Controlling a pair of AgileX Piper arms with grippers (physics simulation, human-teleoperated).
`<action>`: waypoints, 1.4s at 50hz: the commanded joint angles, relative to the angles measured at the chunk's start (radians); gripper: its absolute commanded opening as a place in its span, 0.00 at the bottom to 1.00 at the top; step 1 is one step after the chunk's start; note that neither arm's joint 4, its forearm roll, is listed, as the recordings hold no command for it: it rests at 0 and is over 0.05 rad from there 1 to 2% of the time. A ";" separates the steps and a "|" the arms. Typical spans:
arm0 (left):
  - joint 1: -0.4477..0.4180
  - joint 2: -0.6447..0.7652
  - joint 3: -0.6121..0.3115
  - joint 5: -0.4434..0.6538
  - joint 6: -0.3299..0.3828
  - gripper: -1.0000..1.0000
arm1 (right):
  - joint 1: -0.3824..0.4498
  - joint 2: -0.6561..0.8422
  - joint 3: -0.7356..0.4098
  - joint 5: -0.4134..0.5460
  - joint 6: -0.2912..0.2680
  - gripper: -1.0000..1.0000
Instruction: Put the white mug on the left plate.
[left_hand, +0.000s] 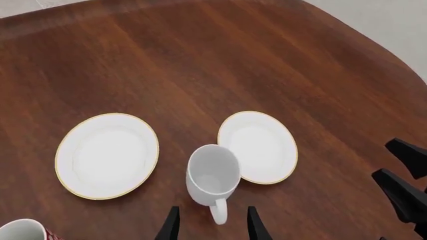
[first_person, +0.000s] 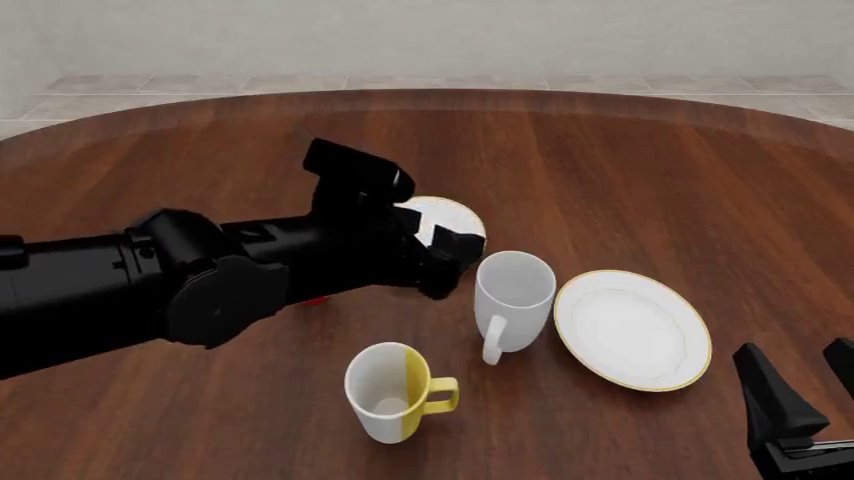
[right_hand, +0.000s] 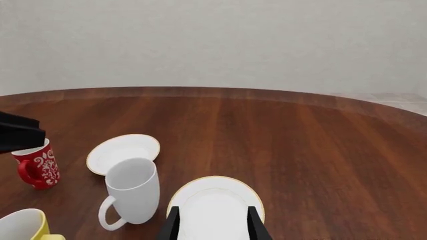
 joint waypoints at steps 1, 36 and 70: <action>0.001 0.014 -0.001 -0.012 -0.002 1.00 | 0.000 0.000 0.000 0.000 0.000 1.00; -0.013 0.084 -0.023 -0.029 -0.021 1.00 | -0.001 0.000 0.000 -0.002 -0.002 1.00; -0.027 0.156 -0.042 -0.037 -0.063 1.00 | 0.000 0.000 0.000 0.001 -0.002 1.00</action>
